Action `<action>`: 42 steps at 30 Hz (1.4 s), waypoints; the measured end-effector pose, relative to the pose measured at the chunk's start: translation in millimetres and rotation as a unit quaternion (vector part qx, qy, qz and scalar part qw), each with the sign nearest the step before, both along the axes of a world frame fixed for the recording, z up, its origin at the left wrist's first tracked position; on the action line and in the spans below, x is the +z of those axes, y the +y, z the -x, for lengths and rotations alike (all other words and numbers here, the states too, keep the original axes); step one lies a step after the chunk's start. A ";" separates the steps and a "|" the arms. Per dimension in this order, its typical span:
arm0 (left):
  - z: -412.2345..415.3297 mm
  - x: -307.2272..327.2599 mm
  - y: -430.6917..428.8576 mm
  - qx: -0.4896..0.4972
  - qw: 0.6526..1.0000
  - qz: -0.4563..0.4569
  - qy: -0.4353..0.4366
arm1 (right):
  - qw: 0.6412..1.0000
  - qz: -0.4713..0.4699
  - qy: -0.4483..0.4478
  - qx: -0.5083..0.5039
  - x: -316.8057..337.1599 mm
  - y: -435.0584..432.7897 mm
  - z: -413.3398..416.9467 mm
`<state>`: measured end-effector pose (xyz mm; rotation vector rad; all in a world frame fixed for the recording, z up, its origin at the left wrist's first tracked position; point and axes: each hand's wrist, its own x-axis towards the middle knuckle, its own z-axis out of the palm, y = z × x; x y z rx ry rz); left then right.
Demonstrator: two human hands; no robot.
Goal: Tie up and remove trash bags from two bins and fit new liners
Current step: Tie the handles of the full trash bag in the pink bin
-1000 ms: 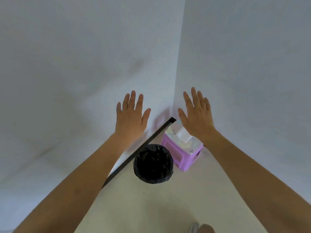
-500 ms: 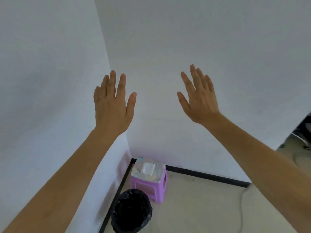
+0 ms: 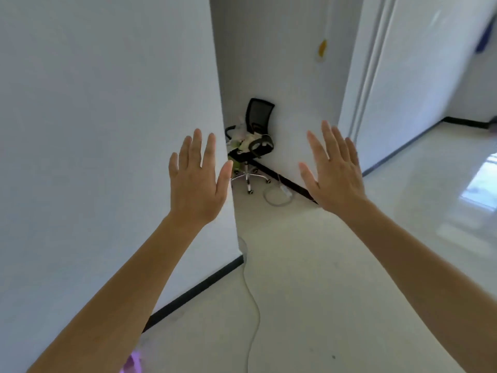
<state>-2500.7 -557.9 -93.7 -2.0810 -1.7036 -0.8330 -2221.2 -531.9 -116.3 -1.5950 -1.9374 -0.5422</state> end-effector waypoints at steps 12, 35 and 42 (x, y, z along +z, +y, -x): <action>-437.8 -32.3 143.8 -0.280 0.959 0.028 0.011 | 0.976 0.043 -0.016 -0.213 -26.0 21.5 -395.6; -923.8 3.4 590.3 -0.429 0.903 -0.021 0.013 | 0.907 -0.004 -0.081 -0.414 5.1 337.0 -849.2; -1154.3 -1.0 687.3 -0.447 0.894 -0.019 0.035 | 0.900 0.007 -0.035 -0.435 -19.4 440.6 -1048.6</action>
